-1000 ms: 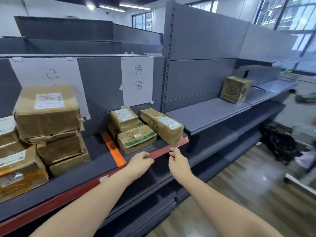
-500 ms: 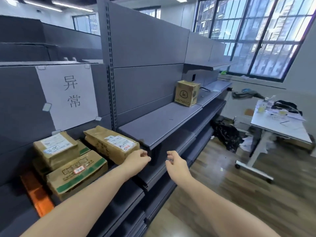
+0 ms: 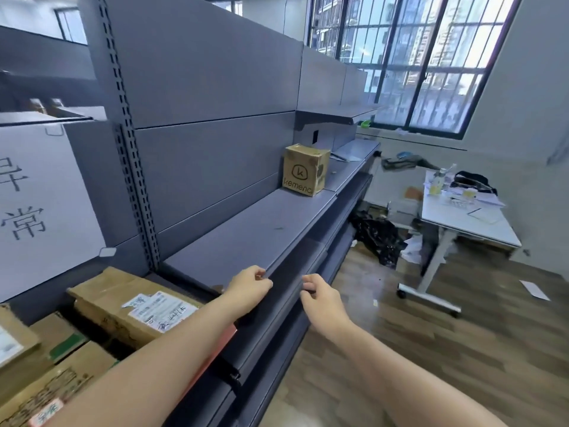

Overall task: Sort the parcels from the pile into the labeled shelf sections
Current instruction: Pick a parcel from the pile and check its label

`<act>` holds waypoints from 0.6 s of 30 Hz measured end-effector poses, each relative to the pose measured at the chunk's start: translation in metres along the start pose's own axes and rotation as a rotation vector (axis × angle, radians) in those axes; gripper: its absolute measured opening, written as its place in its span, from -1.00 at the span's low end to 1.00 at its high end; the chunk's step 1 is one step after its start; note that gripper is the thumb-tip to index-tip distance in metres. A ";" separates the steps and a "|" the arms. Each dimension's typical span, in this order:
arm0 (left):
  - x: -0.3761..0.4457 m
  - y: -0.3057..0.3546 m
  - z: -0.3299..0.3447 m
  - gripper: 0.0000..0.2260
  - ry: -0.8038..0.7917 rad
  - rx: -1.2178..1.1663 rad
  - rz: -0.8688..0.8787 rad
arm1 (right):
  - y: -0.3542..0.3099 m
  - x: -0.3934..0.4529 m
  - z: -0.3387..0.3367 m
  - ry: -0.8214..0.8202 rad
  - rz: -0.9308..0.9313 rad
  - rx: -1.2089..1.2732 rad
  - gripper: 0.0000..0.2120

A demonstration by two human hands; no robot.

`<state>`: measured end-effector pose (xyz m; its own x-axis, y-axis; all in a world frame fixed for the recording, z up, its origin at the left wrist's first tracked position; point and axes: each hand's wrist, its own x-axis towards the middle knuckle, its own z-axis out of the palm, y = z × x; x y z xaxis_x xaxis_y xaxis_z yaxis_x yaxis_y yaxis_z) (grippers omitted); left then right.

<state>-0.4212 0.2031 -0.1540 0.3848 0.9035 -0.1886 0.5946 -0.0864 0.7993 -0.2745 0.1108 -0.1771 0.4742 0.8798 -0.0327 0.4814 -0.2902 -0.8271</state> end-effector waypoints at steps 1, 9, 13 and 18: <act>0.008 0.003 0.004 -0.61 -0.012 -0.001 -0.003 | 0.002 0.009 -0.002 -0.001 0.002 0.003 -0.64; 0.073 0.040 0.046 -0.64 0.019 -0.030 0.014 | 0.029 0.091 -0.034 -0.042 -0.024 -0.010 -0.67; 0.106 0.065 0.066 -0.65 0.052 -0.034 0.011 | 0.038 0.136 -0.061 -0.055 -0.054 -0.022 -0.65; 0.146 0.098 0.090 -0.63 0.085 -0.039 -0.004 | 0.052 0.190 -0.092 -0.091 -0.084 -0.044 -0.64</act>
<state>-0.2436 0.2887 -0.1544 0.3198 0.9364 -0.1442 0.5677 -0.0676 0.8204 -0.0915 0.2285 -0.1746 0.3631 0.9316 -0.0165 0.5497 -0.2285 -0.8035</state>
